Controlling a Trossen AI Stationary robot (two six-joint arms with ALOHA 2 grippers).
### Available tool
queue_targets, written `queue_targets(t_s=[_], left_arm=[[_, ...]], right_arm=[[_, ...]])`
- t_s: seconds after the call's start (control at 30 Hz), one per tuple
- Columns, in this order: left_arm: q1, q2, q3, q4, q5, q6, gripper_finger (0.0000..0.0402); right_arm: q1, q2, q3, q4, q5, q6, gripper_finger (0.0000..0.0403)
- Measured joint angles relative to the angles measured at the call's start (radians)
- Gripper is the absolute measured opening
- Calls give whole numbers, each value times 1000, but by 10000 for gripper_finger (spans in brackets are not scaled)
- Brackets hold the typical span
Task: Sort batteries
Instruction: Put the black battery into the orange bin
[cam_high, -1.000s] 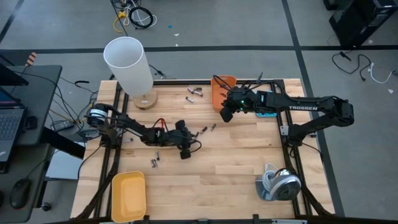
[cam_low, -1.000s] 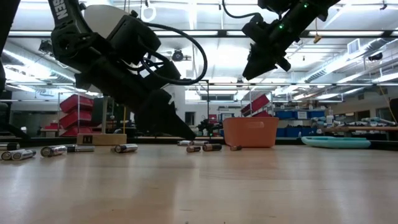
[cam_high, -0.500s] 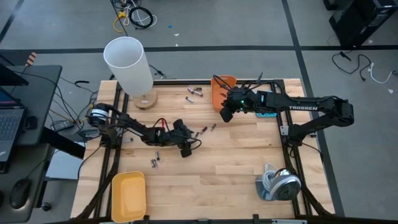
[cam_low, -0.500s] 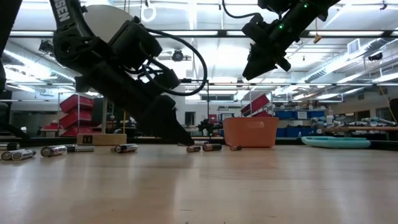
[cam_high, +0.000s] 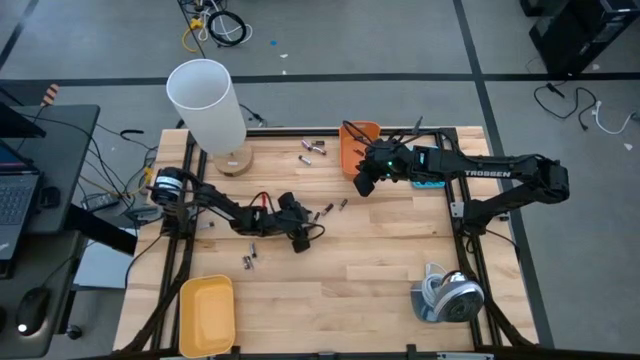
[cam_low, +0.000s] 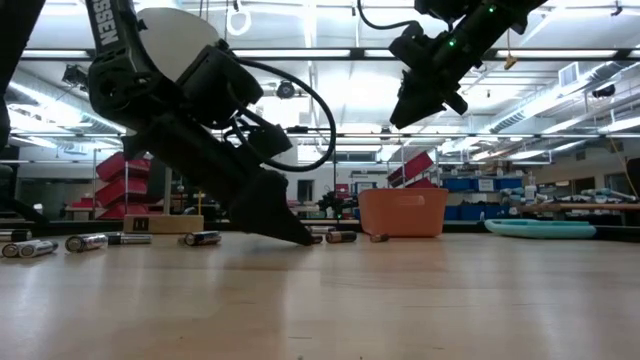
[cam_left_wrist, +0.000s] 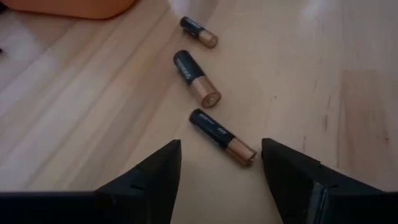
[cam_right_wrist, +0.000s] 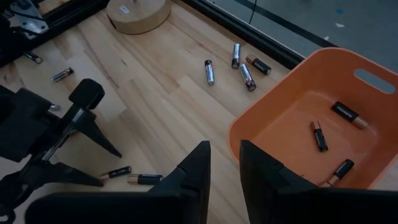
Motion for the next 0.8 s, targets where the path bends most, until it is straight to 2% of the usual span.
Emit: queue_targets(t_s=[0.53, 0.67, 0.8], left_arm=[[0, -1, 1, -46, -4, 0, 47], [0, -1, 0, -48, -15, 0, 18], [1, 0, 0, -51, -24, -8, 6]], right_arm=[[0, 0, 0, 0, 0, 0, 72], [0, 0, 0, 0, 0, 0, 71], [0, 0, 0, 0, 0, 0, 73]])
